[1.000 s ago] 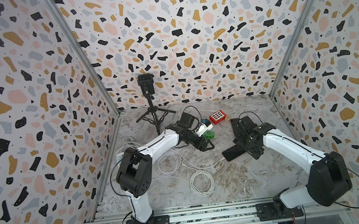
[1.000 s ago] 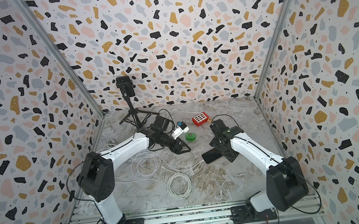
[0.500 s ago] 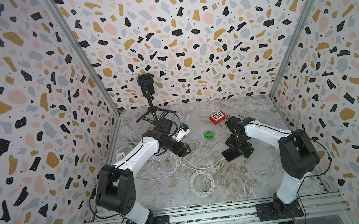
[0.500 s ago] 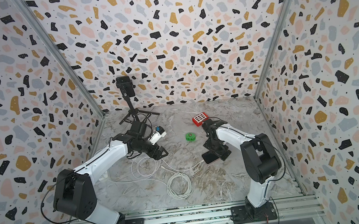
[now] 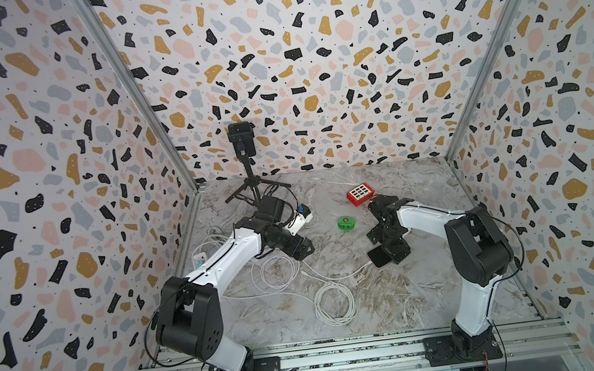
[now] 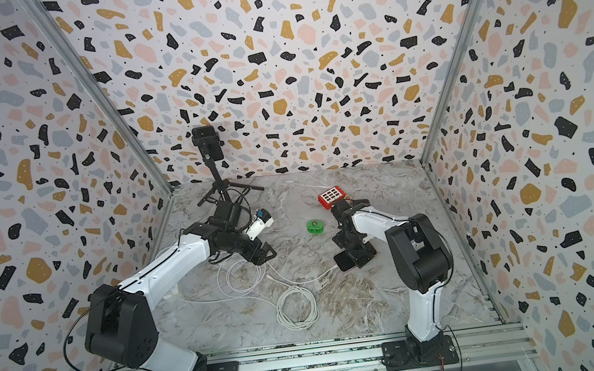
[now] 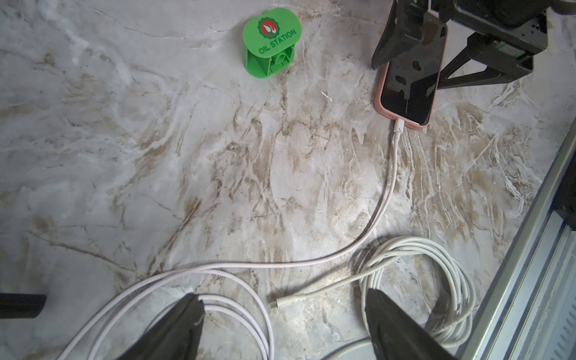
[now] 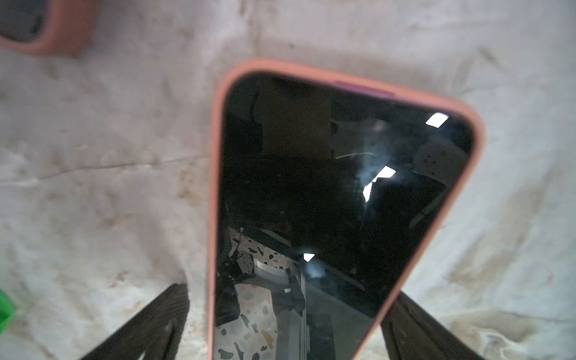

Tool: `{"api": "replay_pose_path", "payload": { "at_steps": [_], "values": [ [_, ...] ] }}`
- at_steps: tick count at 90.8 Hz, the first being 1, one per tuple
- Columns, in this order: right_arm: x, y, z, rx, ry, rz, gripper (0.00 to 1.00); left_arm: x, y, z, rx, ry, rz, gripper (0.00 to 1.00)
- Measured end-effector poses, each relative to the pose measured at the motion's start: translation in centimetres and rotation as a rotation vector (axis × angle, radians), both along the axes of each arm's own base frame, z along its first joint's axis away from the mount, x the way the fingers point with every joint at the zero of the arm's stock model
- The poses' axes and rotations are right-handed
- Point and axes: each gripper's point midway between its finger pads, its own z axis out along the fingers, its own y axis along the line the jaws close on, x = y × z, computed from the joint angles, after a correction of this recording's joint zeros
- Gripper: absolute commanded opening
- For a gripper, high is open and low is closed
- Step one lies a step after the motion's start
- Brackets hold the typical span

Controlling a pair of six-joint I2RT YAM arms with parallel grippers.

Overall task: Plug the charging cable into the phone
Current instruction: Adjust the phone at the center of the board.

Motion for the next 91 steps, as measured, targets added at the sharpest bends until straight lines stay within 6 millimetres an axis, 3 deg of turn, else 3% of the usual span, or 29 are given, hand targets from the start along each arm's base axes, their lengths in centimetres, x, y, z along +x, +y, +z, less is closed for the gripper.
{"api": "replay_pose_path", "payload": {
  "at_steps": [9, 18, 36, 49, 64, 79, 91],
  "values": [
    [-0.1, -0.3, -0.1, -0.003, 0.008, -0.015, 0.87, 0.0, 0.0, -0.1, 0.000, 0.002, 0.000, 0.86],
    [-0.3, -0.7, -0.2, -0.012, 0.020, -0.030, 0.81, -0.2, 0.0, -0.2, 0.001, 0.006, 0.000, 0.86],
    [-0.4, -1.1, -0.2, -0.014, 0.029, -0.039, 0.75, -0.3, 0.0, -0.3, -0.005, 0.012, -0.004, 0.86],
    [-0.4, -2.5, -0.2, -0.026, 0.040, -0.037, 0.75, -0.4, -0.2, -0.3, -0.014, 0.016, -0.008, 0.86],
    [-0.7, -5.5, -0.2, -0.071, 0.033, -0.055, 0.77, -0.6, -0.5, -0.1, -0.033, 0.024, -0.020, 0.85],
    [-0.9, -7.4, -0.2, -0.088, 0.040, -0.079, 0.98, -1.2, -1.0, -0.2, -0.059, 0.037, -0.058, 0.82],
    [-0.9, -8.3, 0.0, -0.099, 0.046, -0.049, 1.00, -2.1, -0.9, -0.8, -0.051, 0.043, -0.112, 0.78]
  ]
}}
